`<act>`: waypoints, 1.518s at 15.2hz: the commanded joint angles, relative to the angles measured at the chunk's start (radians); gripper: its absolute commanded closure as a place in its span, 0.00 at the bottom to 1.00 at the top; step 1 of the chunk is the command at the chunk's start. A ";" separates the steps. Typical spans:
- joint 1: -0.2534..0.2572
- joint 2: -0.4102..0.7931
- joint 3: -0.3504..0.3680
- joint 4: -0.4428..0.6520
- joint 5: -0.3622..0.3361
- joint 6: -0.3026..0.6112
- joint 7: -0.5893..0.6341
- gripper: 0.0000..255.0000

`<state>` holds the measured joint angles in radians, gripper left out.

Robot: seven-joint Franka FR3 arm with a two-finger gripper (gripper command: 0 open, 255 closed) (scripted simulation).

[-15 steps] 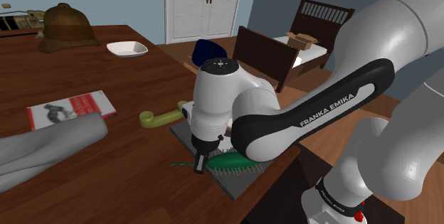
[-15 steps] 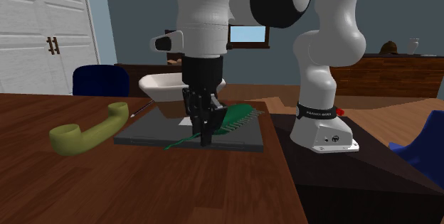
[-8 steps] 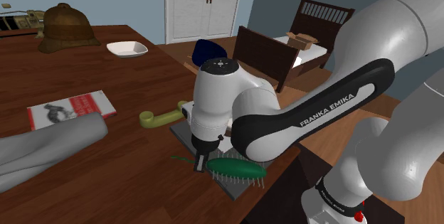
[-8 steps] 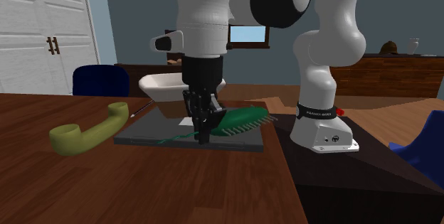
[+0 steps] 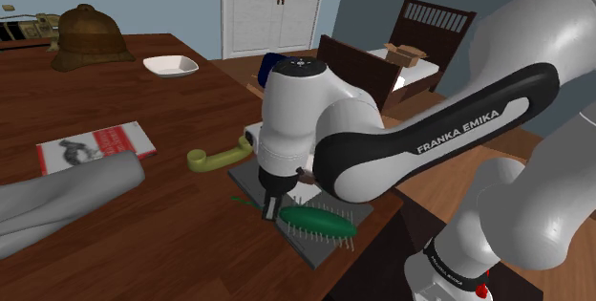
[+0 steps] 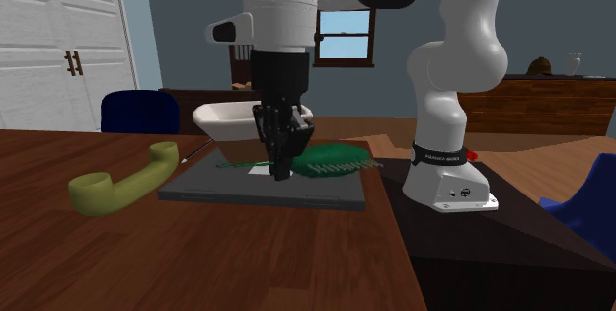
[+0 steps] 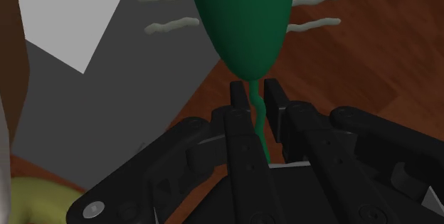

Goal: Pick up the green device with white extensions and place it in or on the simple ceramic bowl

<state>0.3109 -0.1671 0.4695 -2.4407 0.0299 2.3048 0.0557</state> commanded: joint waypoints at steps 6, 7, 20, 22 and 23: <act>0.006 -0.057 -0.012 0.048 0.026 -0.101 -0.023 1.00; 0.007 -0.064 -0.014 0.056 0.029 -0.115 -0.026 1.00; 0.010 -0.135 -0.038 0.173 0.050 -0.299 -0.053 1.00; 0.010 -0.142 -0.042 0.194 0.051 -0.327 -0.055 1.00; 0.010 -0.146 -0.043 0.205 0.051 -0.341 -0.057 1.00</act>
<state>0.3203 -0.3057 0.4284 -2.2446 0.0796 1.9797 0.0010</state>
